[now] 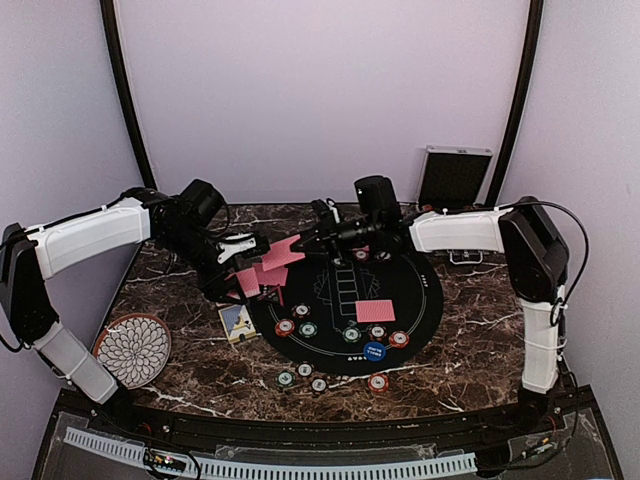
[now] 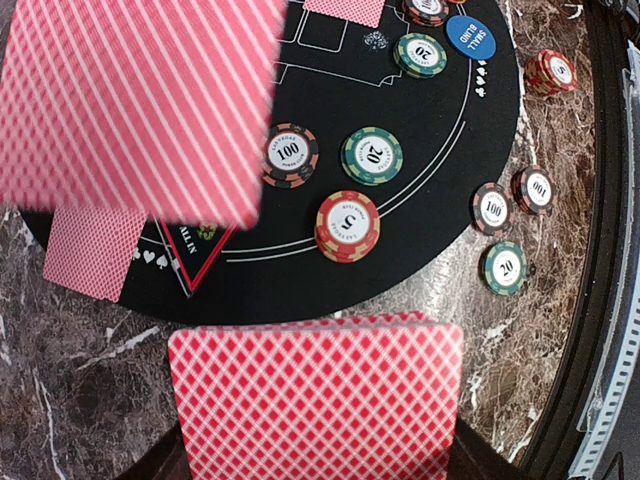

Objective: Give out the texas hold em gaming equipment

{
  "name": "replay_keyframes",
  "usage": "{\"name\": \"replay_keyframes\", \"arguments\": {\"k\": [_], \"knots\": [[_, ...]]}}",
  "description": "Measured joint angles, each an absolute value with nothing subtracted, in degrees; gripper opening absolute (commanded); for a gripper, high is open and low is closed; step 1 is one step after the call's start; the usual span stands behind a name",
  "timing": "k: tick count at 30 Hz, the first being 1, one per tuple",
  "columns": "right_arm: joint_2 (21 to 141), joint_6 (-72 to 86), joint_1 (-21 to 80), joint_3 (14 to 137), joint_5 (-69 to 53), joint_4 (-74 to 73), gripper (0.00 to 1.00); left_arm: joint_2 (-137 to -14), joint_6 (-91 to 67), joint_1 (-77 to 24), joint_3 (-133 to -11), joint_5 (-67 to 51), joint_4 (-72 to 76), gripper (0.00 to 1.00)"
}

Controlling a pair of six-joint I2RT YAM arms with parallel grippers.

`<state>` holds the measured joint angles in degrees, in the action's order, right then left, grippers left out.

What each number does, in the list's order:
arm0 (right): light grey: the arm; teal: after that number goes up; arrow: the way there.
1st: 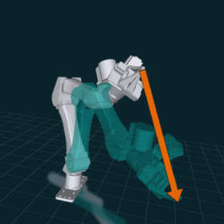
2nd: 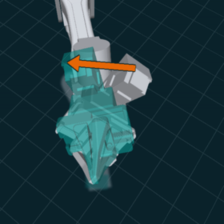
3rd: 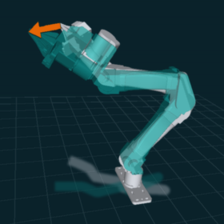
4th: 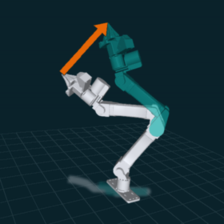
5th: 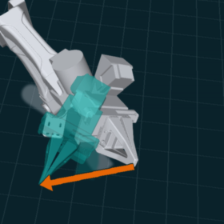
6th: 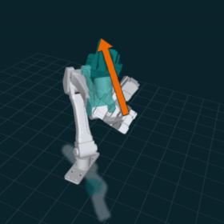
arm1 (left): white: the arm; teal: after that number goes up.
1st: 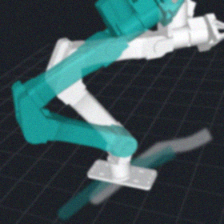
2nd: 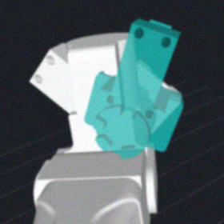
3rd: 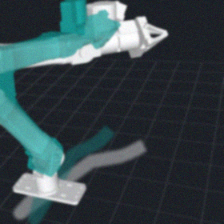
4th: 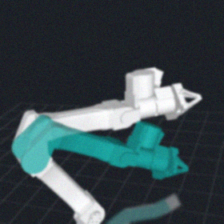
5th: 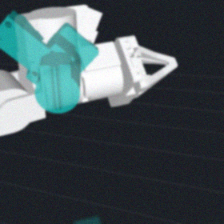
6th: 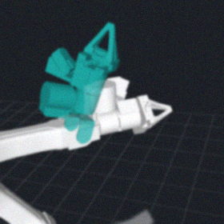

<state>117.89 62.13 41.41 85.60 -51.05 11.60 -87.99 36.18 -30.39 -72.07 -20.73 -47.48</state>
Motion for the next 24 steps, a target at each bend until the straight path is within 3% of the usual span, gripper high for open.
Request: {"name": "replay_keyframes", "arguments": {"k": [11, 24], "knots": [[118.9, 54.8, 26.5, 90.9, -49.8, 1.3, 0.0, -88.0, 36.2, -30.4, -72.1, -20.7, -47.5, 0.0], [133.9, 46.0, 18.9, 108.2, -43.7, -11.9, 0.0, -88.0, 36.2, -30.4, -72.1, -20.7, -47.5, 0.0]]}}
